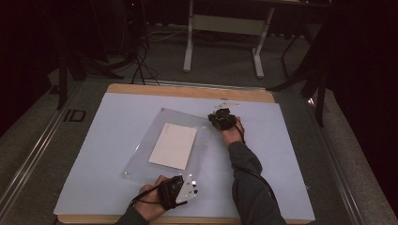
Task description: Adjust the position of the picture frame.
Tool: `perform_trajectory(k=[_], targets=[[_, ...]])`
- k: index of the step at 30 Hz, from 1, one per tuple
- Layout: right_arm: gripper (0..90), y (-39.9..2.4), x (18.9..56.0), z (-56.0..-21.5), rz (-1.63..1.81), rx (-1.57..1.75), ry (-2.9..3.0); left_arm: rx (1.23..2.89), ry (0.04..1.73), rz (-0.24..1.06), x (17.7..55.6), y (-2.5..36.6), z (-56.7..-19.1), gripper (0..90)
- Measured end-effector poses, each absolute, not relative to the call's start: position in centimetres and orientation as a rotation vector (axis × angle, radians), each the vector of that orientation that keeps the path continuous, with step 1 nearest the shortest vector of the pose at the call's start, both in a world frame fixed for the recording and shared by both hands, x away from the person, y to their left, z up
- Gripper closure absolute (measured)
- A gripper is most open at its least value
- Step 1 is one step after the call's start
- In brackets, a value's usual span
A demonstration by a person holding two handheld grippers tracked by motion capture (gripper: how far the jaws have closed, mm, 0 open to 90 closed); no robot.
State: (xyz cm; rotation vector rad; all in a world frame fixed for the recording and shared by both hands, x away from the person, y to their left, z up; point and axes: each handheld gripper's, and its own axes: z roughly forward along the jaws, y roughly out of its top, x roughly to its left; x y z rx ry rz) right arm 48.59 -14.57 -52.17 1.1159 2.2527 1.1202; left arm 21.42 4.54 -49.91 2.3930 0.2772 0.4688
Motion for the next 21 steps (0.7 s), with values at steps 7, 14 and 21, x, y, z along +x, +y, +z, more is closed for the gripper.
perform_trajectory(k=[7, 14, 21], targets=[[85.3, -9.8, 48.9, -52.2, 1.123, 1.01, 2.338, 2.422, 0.205, 0.431, 21.0, 2.5, -50.8, 80.4], [82.3, -9.4, 49.2, -53.1, 1.088, 1.055, 2.381, 2.397, 0.215, 0.355, 21.8, 3.2, -52.0, 73.3], [65.3, -10.4, 48.5, -52.1, 1.088, 0.993, 2.392, 2.348, 0.227, 0.284, 21.5, 6.3, -51.2, 59.1]])
